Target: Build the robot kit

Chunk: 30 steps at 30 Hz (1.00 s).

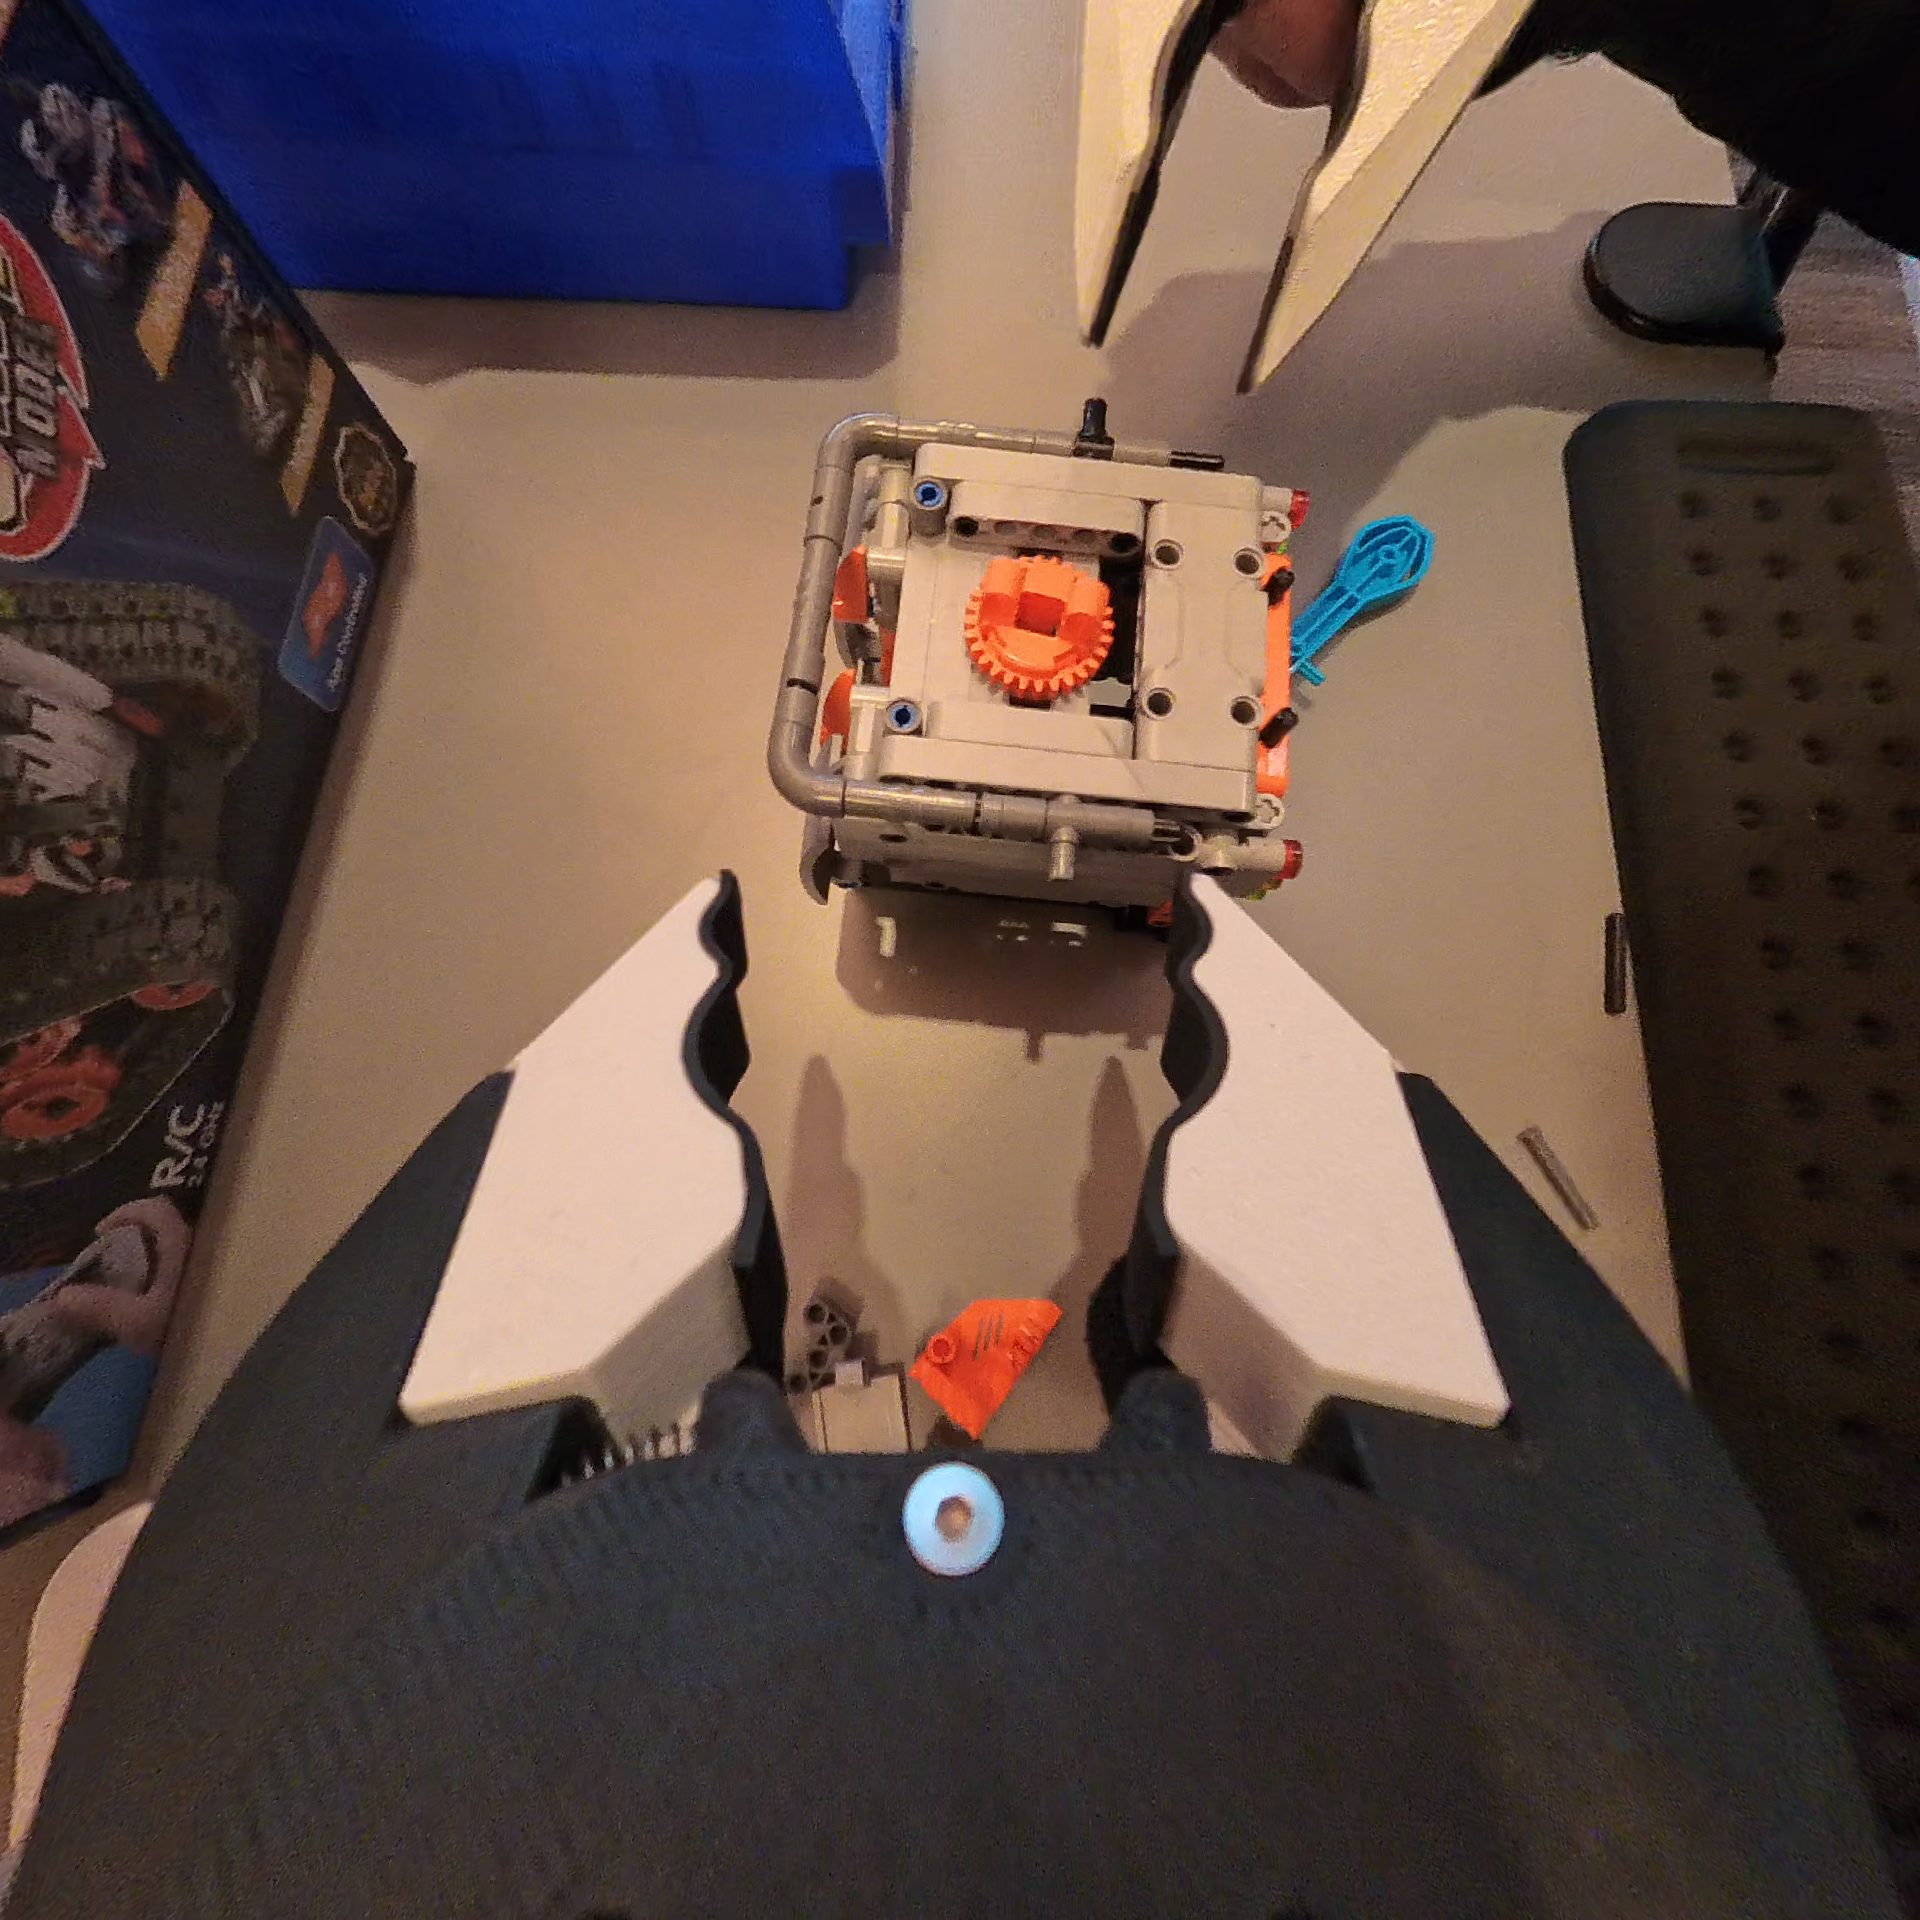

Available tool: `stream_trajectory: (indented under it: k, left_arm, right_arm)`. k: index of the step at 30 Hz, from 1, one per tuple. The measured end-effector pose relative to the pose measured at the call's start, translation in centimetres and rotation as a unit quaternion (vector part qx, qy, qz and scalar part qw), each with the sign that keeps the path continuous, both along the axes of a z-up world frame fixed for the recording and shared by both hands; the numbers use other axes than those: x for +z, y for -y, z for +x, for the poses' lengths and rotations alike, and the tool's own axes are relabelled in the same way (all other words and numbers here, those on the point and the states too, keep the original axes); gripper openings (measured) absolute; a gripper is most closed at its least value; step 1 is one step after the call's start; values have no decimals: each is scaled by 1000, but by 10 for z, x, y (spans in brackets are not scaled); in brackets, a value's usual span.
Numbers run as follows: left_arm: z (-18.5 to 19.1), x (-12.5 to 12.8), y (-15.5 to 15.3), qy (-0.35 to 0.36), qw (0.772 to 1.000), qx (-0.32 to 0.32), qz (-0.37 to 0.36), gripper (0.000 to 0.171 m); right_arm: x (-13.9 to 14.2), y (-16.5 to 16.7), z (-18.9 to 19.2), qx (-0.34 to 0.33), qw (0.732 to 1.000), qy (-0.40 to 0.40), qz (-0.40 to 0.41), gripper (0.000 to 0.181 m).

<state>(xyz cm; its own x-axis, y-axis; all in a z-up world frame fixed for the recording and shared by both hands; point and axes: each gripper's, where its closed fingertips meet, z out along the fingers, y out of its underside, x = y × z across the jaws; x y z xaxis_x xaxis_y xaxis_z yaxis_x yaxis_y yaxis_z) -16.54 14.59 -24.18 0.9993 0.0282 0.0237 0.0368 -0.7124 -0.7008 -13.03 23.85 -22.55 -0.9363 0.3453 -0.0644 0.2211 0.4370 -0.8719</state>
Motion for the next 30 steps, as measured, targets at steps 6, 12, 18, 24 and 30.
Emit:
stream_trajectory:
  k: [6,12,18,24,30]
  left_arm:
    - [3,-4,-5,1,1000,-21,0,76]
    - [4,-4,-4,3,1000,-27,3,70]
    - [4,-3,0,9,1000,-27,6,59]
    - [-5,-3,-2,-5,1000,-26,0,70]
    - [-4,-2,-8,-3,998,-66,-3,72]
  right_arm:
    - [-7,4,-3,-1,1000,-10,12,10]
    - [-9,2,-8,-8,999,-20,30,0]
    - [-9,1,-11,-9,999,-19,36,5]
    - [-12,3,-13,4,999,-19,44,2]
    - [-13,3,-14,11,998,-27,63,1]
